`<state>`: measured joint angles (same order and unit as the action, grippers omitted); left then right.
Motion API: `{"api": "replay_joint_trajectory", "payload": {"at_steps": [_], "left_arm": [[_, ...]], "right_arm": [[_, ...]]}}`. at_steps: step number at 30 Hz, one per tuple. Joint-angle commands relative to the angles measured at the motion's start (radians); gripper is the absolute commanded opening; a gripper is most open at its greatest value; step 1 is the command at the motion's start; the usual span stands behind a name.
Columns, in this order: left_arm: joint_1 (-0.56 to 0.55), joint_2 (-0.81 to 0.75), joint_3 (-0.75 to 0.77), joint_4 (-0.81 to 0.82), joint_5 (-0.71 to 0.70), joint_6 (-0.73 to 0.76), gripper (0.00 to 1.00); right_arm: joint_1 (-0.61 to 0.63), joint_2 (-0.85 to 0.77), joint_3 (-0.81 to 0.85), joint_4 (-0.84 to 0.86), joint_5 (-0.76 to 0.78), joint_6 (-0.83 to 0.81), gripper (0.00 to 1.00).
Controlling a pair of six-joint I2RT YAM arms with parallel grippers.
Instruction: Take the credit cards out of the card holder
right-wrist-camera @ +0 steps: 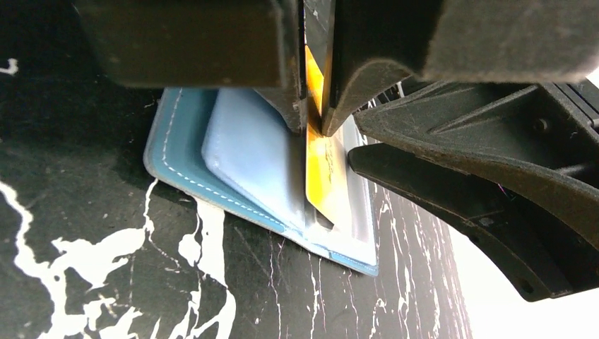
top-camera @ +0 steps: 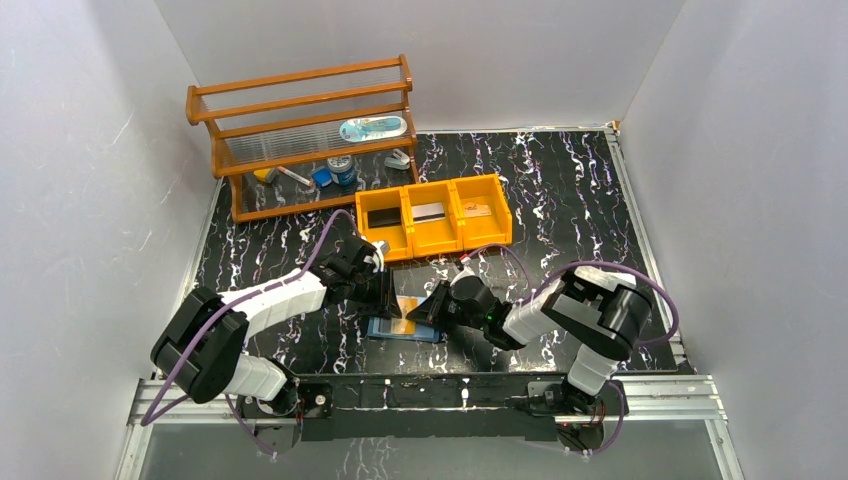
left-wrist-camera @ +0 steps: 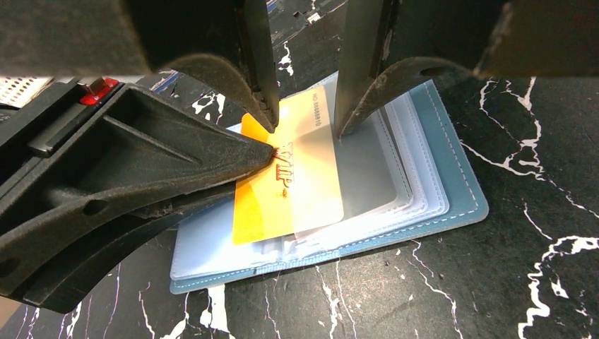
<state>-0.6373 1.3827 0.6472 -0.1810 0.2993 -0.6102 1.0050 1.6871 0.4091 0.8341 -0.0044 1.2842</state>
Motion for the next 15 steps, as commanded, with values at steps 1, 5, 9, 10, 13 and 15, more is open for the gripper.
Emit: {"api": "replay_joint_trajectory", "payload": {"at_steps": [1, 5, 9, 10, 13, 15], "left_arm": [[-0.002, -0.030, -0.024, -0.066, -0.041, 0.017, 0.34], [-0.001, -0.054, -0.015, -0.086, -0.062, 0.020, 0.34], [-0.001, -0.077, -0.004, -0.101, -0.085, 0.019, 0.34], [-0.001, -0.083, -0.003, -0.100, -0.088, 0.018, 0.34], [-0.002, -0.103, 0.000, -0.098, -0.086, 0.015, 0.34], [-0.001, -0.110, 0.007, -0.094, -0.080, 0.019, 0.35]], "right_arm": [[-0.003, -0.013, -0.004, -0.035, 0.024, -0.007, 0.13], [-0.009, -0.092, -0.028, -0.113, 0.074, -0.025, 0.01], [-0.014, -0.207, -0.043, -0.224, 0.131, -0.066, 0.00], [-0.014, -0.241, -0.035, -0.280, 0.158, -0.084, 0.00], [-0.014, -0.326, 0.013, -0.427, 0.209, -0.149, 0.00], [-0.014, -0.364, 0.018, -0.434, 0.199, -0.184, 0.00]]}}
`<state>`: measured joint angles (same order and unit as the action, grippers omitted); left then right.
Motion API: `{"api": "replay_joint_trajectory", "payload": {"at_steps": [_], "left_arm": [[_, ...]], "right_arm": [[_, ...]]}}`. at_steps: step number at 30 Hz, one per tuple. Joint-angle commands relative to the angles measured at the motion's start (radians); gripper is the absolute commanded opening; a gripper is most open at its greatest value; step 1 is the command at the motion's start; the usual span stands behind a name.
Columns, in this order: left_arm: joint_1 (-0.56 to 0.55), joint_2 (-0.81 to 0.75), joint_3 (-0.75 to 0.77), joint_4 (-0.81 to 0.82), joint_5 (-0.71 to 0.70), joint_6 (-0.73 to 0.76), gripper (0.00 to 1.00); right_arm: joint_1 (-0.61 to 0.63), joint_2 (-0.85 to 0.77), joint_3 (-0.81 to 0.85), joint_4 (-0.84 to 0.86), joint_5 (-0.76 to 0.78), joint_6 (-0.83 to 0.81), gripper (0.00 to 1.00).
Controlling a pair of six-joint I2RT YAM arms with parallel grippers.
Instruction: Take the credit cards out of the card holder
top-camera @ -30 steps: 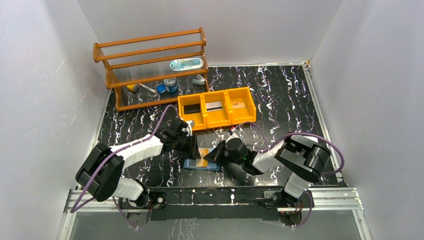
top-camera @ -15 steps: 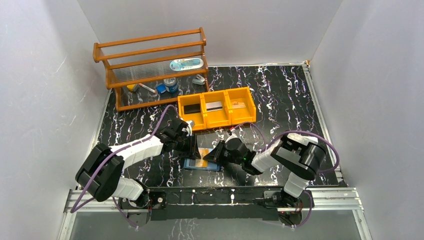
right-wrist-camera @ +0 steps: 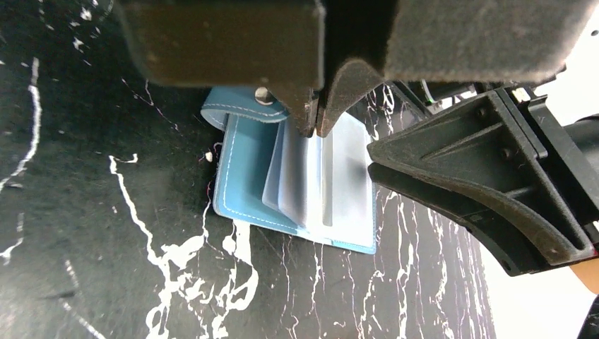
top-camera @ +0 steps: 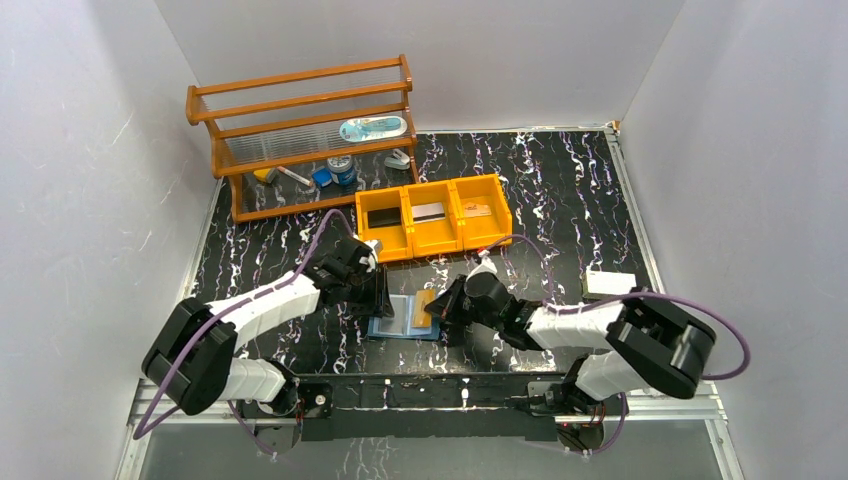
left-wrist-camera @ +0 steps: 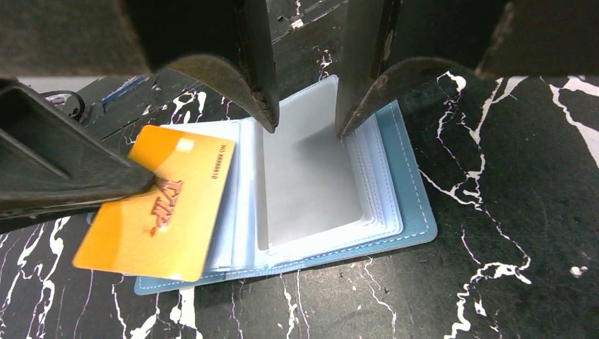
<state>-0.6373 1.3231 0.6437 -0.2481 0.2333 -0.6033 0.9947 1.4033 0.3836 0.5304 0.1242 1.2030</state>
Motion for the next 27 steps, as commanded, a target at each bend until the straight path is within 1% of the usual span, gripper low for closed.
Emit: {"api": "replay_joint_trajectory", "payload": {"at_steps": [1, 3, 6, 14, 16, 18, 21, 22, 24, 27], "left_arm": [[-0.001, -0.053, 0.018, -0.029, -0.008, 0.019, 0.35], [-0.002, -0.058, 0.033, -0.034, 0.005, 0.026, 0.38], [-0.001, -0.087, 0.052, -0.046, 0.000, 0.027, 0.47], [0.000, -0.208, 0.144, -0.197, -0.208, 0.065, 0.69], [0.001, -0.237, 0.175, -0.239, -0.267, 0.090, 0.75], [0.000, -0.273, 0.211, -0.290, -0.358, 0.110, 0.77], [0.001, -0.352, 0.221, -0.304, -0.490, 0.146, 0.89], [0.000, -0.376, 0.217, -0.301, -0.535, 0.152, 0.92], [0.001, -0.411, 0.200, -0.286, -0.571, 0.175, 0.96], [0.001, -0.424, 0.177, -0.274, -0.585, 0.204, 0.98]], "right_arm": [[-0.004, -0.095, 0.037, -0.102, 0.053, -0.118, 0.00], [-0.004, -0.126, 0.030, -0.081, 0.023, -0.142, 0.00], [-0.004, -0.186, 0.022, -0.070, -0.003, -0.176, 0.00], [-0.004, -0.333, -0.014, -0.099, 0.061, -0.226, 0.00], [-0.005, -0.364, 0.017, -0.161, 0.114, -0.257, 0.00], [-0.005, -0.392, 0.090, -0.304, 0.183, -0.335, 0.00], [-0.006, -0.414, 0.225, -0.503, 0.333, -0.483, 0.00], [-0.006, -0.420, 0.260, -0.545, 0.398, -0.523, 0.00], [-0.010, -0.427, 0.309, -0.588, 0.497, -0.603, 0.00], [-0.040, -0.425, 0.362, -0.607, 0.539, -0.711, 0.00]]}}
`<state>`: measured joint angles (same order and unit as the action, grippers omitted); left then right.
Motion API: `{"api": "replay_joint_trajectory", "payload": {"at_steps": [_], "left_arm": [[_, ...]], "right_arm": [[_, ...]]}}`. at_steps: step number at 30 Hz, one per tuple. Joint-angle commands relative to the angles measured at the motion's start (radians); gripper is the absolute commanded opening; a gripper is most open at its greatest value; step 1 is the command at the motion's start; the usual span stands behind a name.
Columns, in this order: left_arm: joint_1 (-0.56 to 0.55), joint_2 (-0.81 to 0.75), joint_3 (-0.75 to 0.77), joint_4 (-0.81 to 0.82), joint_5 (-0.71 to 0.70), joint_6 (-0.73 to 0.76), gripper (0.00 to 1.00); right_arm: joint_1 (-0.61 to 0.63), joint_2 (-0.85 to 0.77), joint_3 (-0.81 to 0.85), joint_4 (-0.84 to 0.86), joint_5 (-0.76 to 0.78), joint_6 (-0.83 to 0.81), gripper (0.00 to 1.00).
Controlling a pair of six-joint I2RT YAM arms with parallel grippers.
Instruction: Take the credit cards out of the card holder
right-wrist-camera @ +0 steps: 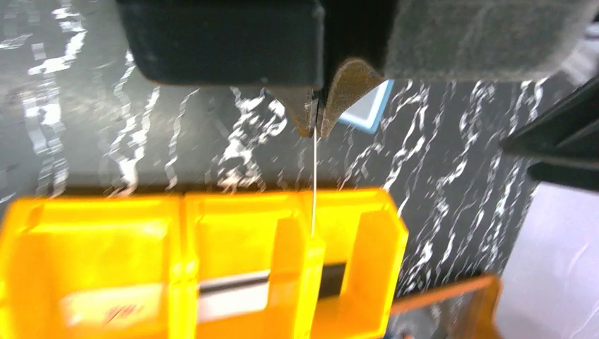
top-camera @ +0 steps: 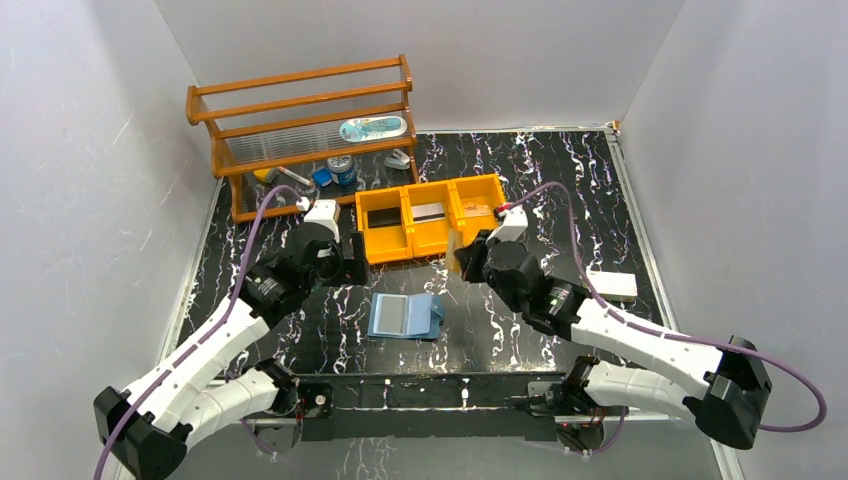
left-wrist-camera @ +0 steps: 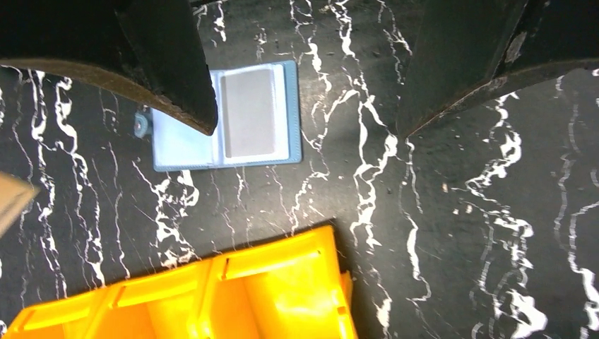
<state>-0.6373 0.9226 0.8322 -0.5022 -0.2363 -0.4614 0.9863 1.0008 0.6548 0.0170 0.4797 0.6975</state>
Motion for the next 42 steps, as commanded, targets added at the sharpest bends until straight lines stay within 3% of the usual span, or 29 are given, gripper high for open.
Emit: {"api": "replay_joint_trajectory", "payload": {"at_steps": [1, 10, 17, 22, 25, 33, 42], "left_arm": [[0.001, -0.019, -0.022, -0.017, -0.116, 0.068, 0.98], [0.001, 0.027, -0.039, -0.015, -0.148, 0.098, 0.98], [0.001, 0.015, -0.043, -0.013, -0.135, 0.092, 0.98], [0.001, 0.017, -0.039, -0.015, -0.140, 0.098, 0.98], [0.001, 0.014, -0.041, -0.016, -0.140, 0.099, 0.98], [0.001, 0.015, -0.040, -0.015, -0.124, 0.105, 0.98], [0.001, 0.017, -0.038, -0.016, -0.124, 0.110, 0.98]], "right_arm": [[-0.046, -0.018, 0.104, -0.093, 0.182, -0.234, 0.00], [-0.261, 0.051, 0.172, -0.084, -0.014, -0.439, 0.00], [-0.377, 0.234, 0.264, -0.057, -0.171, -0.691, 0.00], [-0.427, 0.417, 0.374, -0.047, -0.227, -0.939, 0.00], [-0.463, 0.475, 0.395, 0.014, -0.341, -1.059, 0.00], [-0.494, 0.625, 0.506, -0.008, -0.401, -1.336, 0.00], [-0.530, 0.732, 0.567, -0.008, -0.455, -1.535, 0.00]]}}
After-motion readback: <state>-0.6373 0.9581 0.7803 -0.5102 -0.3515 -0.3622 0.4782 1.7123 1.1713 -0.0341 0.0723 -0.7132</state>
